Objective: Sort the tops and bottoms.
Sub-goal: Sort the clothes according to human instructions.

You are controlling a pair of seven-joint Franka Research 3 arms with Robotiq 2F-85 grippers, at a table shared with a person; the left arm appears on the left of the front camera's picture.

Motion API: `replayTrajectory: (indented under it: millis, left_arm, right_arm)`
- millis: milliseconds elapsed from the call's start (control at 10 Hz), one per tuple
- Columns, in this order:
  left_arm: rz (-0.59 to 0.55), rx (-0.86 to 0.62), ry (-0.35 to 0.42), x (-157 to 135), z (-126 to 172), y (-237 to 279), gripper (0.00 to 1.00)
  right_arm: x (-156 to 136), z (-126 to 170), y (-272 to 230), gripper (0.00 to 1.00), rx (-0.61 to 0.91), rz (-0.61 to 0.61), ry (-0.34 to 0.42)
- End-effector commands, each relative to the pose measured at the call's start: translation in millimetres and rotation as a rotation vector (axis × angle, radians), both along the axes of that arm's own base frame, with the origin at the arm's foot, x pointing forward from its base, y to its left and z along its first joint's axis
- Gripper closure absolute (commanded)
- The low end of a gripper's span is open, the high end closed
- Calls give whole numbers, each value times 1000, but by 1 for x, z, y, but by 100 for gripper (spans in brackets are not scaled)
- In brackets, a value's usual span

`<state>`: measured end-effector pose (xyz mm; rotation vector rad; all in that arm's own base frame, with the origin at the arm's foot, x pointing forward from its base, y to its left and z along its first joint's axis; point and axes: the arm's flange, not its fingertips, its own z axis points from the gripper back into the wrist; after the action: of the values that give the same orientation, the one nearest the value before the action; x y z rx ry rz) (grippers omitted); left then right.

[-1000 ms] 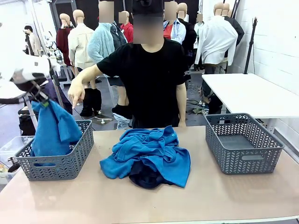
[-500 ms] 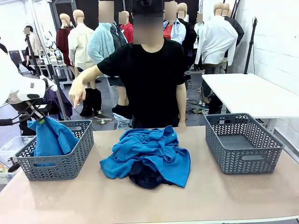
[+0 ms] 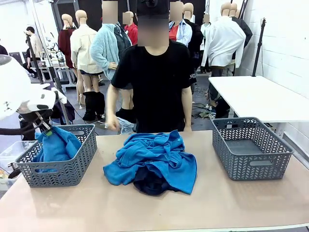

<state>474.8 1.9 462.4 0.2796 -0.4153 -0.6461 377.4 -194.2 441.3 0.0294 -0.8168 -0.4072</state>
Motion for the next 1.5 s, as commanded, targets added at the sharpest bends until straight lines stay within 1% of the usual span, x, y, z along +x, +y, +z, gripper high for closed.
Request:
replayTrajectory:
  millis: [0, 100, 400, 500, 600, 800, 1000, 1100, 1200, 1400]
  left_arm:
    - [-45, -61, 100, 29, -16, 6, 100]
    - [-41, -52, 128, 36, -30, -1, 100]
    - [-48, -99, 216, 51, -68, -4, 100]
    - [-29, -111, 233, 54, -74, -1, 100]
    - [-17, -112, 235, 54, -72, 2, 91]
    - [-20, -128, 209, 47, -62, 4, 51]
    - [-28, -120, 210, 38, -52, 5, 11]
    - [-19, -127, 206, 34, -45, 6, 0]
    - [0, -141, 198, 28, -34, 5, 0]
    - [-6, -153, 171, 15, -11, 8, 0]
  right_arm:
    - [1, 0, 3, 0, 15, -15, 0]
    - [1, 0, 3, 0, 15, -15, 0]
    - [1, 0, 3, 0, 15, -15, 0]
    - [1, 0, 3, 0, 15, -15, 0]
    - [1, 0, 3, 0, 15, -15, 0]
    - [1, 0, 3, 0, 15, -15, 0]
    - [1, 0, 3, 0, 15, -15, 0]
    - [1, 0, 3, 0, 15, -15, 0]
    - [1, 0, 3, 0, 15, -15, 0]
    - [1, 0, 3, 0, 15, -15, 0]
